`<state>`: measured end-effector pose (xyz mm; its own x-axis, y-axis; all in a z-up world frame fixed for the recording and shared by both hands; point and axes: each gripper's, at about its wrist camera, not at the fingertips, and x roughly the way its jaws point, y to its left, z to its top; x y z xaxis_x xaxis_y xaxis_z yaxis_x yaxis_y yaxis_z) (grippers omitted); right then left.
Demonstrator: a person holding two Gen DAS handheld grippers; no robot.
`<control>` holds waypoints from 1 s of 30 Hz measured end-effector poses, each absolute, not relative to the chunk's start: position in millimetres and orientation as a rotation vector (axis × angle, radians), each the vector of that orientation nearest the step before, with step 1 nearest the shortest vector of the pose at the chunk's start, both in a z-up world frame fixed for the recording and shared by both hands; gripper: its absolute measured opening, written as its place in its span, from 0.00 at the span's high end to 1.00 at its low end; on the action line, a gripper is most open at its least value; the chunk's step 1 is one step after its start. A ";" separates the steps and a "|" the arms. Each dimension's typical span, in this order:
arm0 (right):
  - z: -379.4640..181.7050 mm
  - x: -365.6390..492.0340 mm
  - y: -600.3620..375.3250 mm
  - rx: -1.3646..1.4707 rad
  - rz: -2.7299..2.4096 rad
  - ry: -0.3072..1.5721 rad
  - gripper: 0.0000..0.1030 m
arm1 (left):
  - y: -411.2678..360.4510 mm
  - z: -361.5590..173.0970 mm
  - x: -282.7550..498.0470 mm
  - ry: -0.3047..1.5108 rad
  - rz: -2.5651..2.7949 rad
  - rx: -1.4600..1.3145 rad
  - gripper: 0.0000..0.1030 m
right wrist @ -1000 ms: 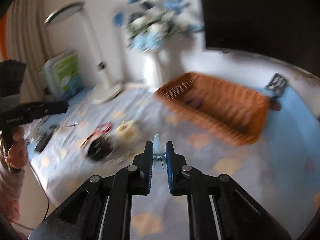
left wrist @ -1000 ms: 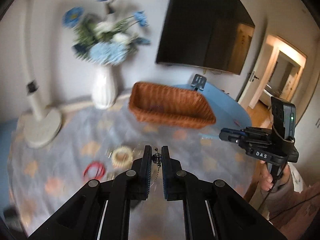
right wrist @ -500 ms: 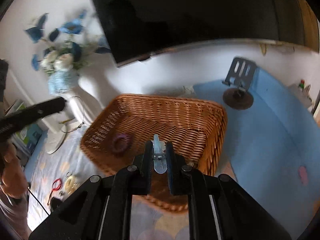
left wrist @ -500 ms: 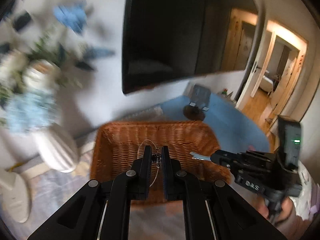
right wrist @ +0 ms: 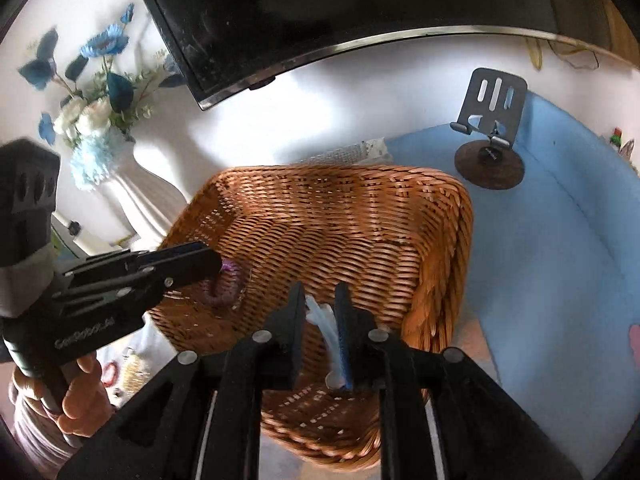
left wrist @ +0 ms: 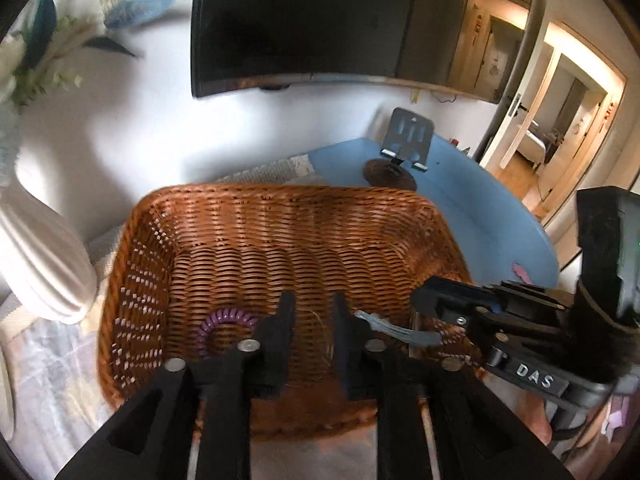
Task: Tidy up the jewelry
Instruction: 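Carry both items into the wicker basket and open both grippers, then return both tools over the remaining jewelry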
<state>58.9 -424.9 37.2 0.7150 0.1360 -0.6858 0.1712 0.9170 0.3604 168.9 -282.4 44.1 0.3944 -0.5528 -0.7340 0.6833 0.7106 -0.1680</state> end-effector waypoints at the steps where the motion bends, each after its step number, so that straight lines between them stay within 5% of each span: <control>1: 39.9 54.5 -425.4 0.441 -0.009 0.772 0.69 | -279.2 48.8 164.6 0.850 -0.790 0.171 0.71; 4: 52.0 40.7 -420.4 0.464 0.023 0.750 0.66 | -257.3 71.9 144.3 0.793 -0.787 0.157 0.61; 10: 83.3 3.5 -372.8 0.384 0.108 0.723 0.65 | -181.4 128.2 84.8 0.694 -0.758 0.090 0.57; 16: 74.2 -28.5 -302.4 0.274 0.177 0.719 0.54 | -88.2 162.0 17.5 0.581 -0.648 0.036 0.25; 30: -8.9 -31.4 -238.6 0.154 0.168 0.777 0.49 | 40.8 50.9 -7.6 0.737 -0.433 -0.080 0.25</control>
<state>-31.4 -238.6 -8.9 0.7008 0.2068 -0.6827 -0.0933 0.9754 0.1997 -7.6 40.8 50.9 0.6569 -0.4094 -0.6332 0.3542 0.9089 -0.2202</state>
